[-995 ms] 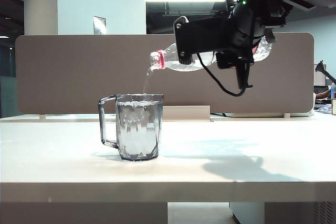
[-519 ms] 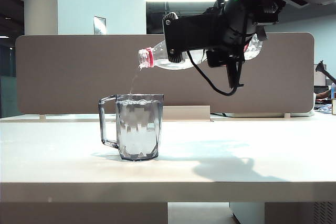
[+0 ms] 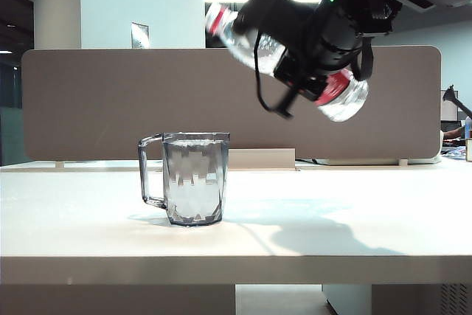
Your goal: Pick up the mineral water bottle on the table and pour water into the mug until it's full.
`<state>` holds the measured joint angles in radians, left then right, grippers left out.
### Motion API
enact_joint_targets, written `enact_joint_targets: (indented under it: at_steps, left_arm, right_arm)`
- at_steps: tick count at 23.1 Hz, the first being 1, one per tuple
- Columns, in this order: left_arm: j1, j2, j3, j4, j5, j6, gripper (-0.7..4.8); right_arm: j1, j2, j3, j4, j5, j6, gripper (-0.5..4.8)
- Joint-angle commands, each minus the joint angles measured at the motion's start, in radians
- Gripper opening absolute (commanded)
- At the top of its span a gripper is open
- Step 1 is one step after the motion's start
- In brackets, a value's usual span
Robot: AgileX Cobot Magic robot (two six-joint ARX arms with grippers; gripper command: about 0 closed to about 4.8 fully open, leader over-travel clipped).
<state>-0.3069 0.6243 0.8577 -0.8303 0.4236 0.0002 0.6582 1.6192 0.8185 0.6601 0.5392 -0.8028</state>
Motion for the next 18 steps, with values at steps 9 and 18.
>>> enact_joint_targets:
  at_steps: [9,18]
  left_arm:
    - [0.000,-0.001,0.002,0.008,0.003,0.003,-0.05]
    - [0.000,-0.001,0.002,0.008,0.003,0.003,-0.05]
  right_arm:
    - [-0.014,0.087,-0.233,0.566,-0.180,0.804,1.22]
    - [-0.042,0.283,-0.298,0.744,-0.209,0.880,1.22]
